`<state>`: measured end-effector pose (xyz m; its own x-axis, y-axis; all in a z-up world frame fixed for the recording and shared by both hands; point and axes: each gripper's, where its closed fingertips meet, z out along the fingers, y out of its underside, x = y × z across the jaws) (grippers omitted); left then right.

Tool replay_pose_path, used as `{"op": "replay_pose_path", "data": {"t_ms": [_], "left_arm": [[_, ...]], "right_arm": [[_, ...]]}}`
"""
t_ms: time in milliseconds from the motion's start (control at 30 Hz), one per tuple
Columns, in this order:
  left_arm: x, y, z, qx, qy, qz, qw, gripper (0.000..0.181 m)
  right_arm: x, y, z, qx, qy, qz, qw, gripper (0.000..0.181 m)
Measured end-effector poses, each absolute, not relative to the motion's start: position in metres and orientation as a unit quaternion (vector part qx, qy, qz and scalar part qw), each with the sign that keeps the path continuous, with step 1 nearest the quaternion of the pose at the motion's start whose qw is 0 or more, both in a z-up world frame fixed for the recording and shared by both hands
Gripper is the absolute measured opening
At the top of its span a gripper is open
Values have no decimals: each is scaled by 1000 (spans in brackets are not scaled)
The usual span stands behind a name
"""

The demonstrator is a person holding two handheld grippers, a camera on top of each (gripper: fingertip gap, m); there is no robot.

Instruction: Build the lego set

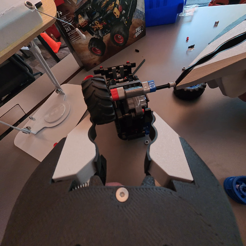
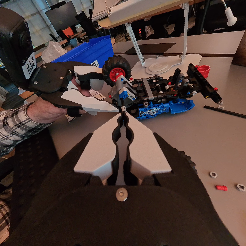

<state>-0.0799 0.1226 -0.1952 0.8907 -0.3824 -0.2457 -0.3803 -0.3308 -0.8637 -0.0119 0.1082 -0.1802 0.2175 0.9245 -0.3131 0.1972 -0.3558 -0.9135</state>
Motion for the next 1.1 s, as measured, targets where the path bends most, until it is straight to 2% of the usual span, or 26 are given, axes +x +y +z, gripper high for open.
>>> {"op": "replay_pose_path", "data": {"t_ms": [633, 733, 1100], "left_arm": [[-87, 123, -197, -818, 242, 14, 522, 83], [-87, 124, -196, -816, 243, 8, 525, 83], [-84, 123, -196, -811, 256, 6, 526, 82]], "right_arm": [[-9, 114, -177, -668, -448, 402, 438, 0], [-12, 114, -178, -667, -451, 399, 439, 11], [-23, 118, -177, -657, -479, 386, 436, 4]]}}
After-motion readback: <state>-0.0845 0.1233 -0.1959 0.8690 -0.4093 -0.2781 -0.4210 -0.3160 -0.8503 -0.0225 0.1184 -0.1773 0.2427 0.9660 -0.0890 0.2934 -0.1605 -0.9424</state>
